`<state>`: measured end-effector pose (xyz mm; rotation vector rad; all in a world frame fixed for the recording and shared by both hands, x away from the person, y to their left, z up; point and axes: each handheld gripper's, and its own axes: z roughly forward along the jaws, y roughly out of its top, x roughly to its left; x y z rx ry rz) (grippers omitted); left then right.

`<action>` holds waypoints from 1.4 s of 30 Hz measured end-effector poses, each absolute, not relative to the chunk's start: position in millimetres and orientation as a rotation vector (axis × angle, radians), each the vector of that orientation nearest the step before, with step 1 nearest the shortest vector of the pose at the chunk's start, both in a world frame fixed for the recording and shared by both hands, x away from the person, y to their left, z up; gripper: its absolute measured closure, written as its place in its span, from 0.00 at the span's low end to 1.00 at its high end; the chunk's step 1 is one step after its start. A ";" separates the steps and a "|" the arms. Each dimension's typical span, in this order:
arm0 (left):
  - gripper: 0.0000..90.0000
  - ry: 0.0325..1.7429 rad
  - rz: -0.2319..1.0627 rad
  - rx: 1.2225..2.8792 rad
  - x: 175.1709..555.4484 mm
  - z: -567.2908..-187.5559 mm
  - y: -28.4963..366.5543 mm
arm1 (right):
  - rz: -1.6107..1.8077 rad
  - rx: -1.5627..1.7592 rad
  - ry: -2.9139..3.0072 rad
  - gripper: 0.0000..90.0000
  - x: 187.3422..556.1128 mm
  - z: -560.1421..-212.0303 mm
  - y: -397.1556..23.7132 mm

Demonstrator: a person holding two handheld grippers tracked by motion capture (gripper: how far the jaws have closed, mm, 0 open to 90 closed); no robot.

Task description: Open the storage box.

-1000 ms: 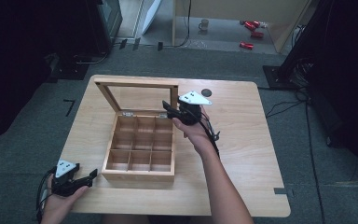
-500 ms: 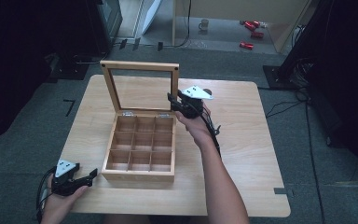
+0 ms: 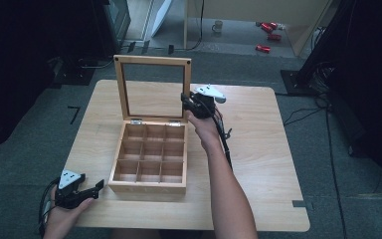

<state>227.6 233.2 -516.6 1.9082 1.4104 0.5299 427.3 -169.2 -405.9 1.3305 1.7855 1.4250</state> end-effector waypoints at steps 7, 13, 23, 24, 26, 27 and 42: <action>0.27 1.409 0.533 1.913 227.6 -516.5 232.8 | 1.418 1.353 1.771 0.74 428.2 -405.9 -167.5; 0.27 1.409 0.541 1.922 227.6 -516.5 232.1 | 1.413 1.354 1.770 0.74 427.1 -405.3 -166.9; 0.27 1.408 0.542 1.921 227.6 -516.6 232.0 | 1.418 1.390 1.750 0.41 419.3 -395.6 -166.2; 0.27 1.408 0.542 1.921 227.6 -516.6 232.0 | 1.411 1.387 1.763 0.35 417.8 -394.1 -167.0; 0.27 1.408 0.542 1.922 227.6 -516.5 232.0 | 1.381 1.379 1.789 0.26 414.5 -391.8 -167.8; 0.27 1.408 0.542 1.922 227.6 -516.6 232.0 | 1.370 1.373 1.799 0.23 412.9 -391.0 -168.1; 0.23 1.400 0.556 1.944 227.5 -516.9 229.7 | 1.327 1.361 1.844 0.04 375.3 -395.0 -192.9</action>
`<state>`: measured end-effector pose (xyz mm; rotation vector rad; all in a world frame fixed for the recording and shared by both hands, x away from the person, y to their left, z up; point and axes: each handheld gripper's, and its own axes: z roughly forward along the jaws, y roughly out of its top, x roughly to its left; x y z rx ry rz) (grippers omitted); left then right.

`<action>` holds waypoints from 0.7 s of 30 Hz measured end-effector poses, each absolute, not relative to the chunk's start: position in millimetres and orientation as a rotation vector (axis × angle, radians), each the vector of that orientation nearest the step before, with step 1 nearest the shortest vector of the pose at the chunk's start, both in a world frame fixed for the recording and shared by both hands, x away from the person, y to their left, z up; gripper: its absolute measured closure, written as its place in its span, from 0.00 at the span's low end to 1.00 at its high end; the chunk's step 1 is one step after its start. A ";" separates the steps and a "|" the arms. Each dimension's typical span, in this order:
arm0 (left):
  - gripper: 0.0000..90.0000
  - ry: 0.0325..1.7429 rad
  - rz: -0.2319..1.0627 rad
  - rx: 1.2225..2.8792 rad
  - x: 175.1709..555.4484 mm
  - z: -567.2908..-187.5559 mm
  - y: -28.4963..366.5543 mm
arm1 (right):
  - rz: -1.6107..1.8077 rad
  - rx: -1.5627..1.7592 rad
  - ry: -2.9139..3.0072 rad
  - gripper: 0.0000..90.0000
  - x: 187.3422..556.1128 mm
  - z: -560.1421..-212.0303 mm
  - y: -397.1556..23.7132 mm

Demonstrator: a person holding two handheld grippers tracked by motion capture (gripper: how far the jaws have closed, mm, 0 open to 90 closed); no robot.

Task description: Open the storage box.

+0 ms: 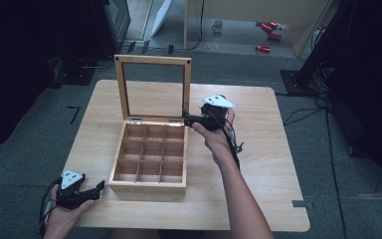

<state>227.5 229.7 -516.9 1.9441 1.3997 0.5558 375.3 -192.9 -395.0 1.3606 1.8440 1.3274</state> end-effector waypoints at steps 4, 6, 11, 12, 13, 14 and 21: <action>0.22 1.404 0.561 1.948 227.7 -517.0 229.4 | 1.294 1.363 1.865 0.03 367.2 -401.4 -201.3; 0.20 1.407 0.562 1.951 227.8 -517.1 229.2 | 1.280 1.371 1.867 0.03 362.3 -404.8 -206.1; 0.17 1.411 0.567 1.959 228.0 -517.3 228.6 | 1.276 1.382 1.860 0.03 349.9 -412.3 -220.3; 0.17 1.409 0.568 1.963 228.0 -517.2 228.5 | 1.275 1.386 1.856 0.03 347.6 -413.5 -223.0; 0.16 1.409 0.569 1.964 228.0 -517.3 228.2 | 1.275 1.387 1.855 0.03 345.9 -414.4 -225.0; 0.16 1.409 0.570 1.966 228.0 -517.3 228.0 | 1.274 1.390 1.852 0.03 343.7 -415.6 -227.6; 0.16 1.411 0.572 1.966 228.0 -517.3 228.0 | 1.250 1.405 1.848 0.03 329.4 -424.1 -246.9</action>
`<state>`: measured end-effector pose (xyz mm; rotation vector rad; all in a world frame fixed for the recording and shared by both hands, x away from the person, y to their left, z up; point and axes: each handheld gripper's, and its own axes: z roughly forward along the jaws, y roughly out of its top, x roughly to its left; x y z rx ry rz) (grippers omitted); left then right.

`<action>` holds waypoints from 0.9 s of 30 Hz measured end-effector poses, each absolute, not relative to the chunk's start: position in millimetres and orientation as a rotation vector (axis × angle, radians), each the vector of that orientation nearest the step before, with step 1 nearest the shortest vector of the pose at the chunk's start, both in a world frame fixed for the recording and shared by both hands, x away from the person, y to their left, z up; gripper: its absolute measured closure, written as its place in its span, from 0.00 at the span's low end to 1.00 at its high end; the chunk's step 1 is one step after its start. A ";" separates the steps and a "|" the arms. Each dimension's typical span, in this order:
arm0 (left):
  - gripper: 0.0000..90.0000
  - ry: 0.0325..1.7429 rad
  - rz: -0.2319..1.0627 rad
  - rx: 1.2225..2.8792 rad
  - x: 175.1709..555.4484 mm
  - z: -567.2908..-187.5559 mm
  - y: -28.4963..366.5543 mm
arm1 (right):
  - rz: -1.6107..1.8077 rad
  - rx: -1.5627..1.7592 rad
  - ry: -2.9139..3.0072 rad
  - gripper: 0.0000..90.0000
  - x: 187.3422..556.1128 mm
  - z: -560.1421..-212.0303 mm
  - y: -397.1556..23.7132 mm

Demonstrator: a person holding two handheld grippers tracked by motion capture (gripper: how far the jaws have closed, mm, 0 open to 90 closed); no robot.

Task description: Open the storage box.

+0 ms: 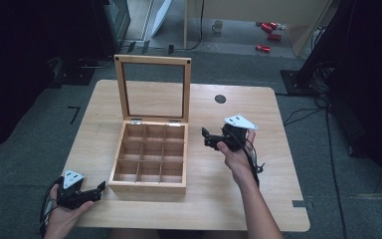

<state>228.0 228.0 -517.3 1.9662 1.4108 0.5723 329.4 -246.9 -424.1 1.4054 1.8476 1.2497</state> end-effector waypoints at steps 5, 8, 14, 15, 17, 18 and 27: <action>0.16 1.411 0.579 1.971 227.8 -517.4 227.7 | 1.235 1.422 1.838 0.03 320.1 -430.6 -259.7; 0.16 1.409 0.581 1.974 227.7 -517.4 227.5 | 1.221 1.438 1.828 0.03 313.6 -435.8 -269.2; 0.16 1.409 0.582 1.975 227.6 -517.4 227.4 | 1.195 1.477 1.809 0.03 300.8 -447.3 -288.7; 0.16 1.408 0.582 1.975 227.6 -517.4 227.4 | 1.189 1.480 1.807 0.03 299.5 -448.9 -291.1; 0.16 1.407 0.582 1.978 227.4 -517.3 227.4 | 1.176 1.497 1.798 0.03 295.3 -452.9 -298.3; 0.16 1.407 0.582 1.978 227.4 -517.4 227.3 | 1.169 1.502 1.793 0.03 293.1 -455.3 -302.3; 0.16 1.406 0.582 1.978 227.2 -517.3 227.2 | 1.101 1.552 1.776 0.03 273.9 -476.1 -330.1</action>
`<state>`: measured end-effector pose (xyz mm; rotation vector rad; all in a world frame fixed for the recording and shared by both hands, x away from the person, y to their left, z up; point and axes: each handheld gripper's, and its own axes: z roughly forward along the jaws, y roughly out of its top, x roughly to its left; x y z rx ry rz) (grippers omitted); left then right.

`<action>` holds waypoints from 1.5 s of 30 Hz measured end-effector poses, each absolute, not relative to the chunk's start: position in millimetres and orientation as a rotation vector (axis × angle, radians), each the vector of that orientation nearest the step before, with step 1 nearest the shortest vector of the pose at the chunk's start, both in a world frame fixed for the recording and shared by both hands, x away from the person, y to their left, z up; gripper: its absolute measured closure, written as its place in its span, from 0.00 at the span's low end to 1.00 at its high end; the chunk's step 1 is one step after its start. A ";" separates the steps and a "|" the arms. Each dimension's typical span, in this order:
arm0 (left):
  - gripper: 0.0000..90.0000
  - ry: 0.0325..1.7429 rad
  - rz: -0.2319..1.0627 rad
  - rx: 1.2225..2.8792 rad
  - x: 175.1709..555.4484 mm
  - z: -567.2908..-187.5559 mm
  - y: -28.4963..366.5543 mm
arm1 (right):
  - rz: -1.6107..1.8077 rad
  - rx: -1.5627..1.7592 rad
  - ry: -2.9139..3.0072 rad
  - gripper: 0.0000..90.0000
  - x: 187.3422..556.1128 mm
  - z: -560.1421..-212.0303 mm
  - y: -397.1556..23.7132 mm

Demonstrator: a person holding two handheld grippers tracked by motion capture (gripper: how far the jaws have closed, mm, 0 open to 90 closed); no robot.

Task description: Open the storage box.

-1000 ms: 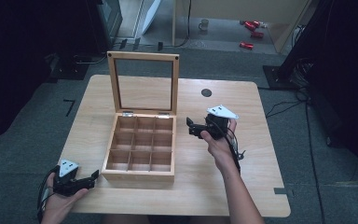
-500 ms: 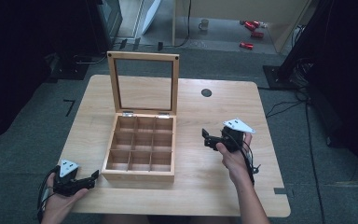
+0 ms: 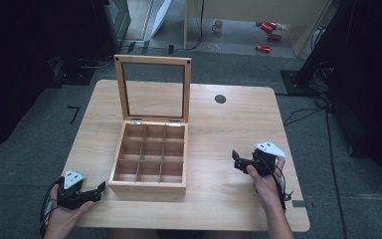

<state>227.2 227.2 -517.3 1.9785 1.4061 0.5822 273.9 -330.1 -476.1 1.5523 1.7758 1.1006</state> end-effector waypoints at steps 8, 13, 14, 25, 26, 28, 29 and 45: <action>0.17 1.407 0.586 1.979 227.0 -517.5 226.6 | 1.058 1.611 1.758 0.03 254.4 -494.7 -351.8; 0.17 1.407 0.588 1.980 227.0 -517.5 226.4 | 1.027 1.643 1.745 0.03 243.7 -502.0 -365.0; 0.17 1.407 0.588 1.980 227.0 -517.5 226.4 | 1.025 1.652 1.741 0.03 241.5 -503.1 -367.7; 0.17 1.408 0.591 1.983 226.8 -517.5 226.1 | 0.966 1.704 1.705 0.04 219.0 -510.5 -396.5; 0.17 1.408 0.591 1.984 226.7 -517.5 226.0 | 0.961 1.715 1.698 0.04 216.0 -511.2 -399.7; 0.17 1.408 0.592 1.984 226.8 -517.5 225.9 | 0.951 1.724 1.692 0.04 211.6 -512.8 -405.1; 0.17 1.408 0.592 1.984 226.8 -517.5 226.0 | 0.946 1.733 1.689 0.04 208.7 -514.0 -408.1; 0.17 1.408 0.594 1.987 226.7 -517.5 225.6 | 0.871 1.784 1.695 0.05 184.9 -522.6 -429.8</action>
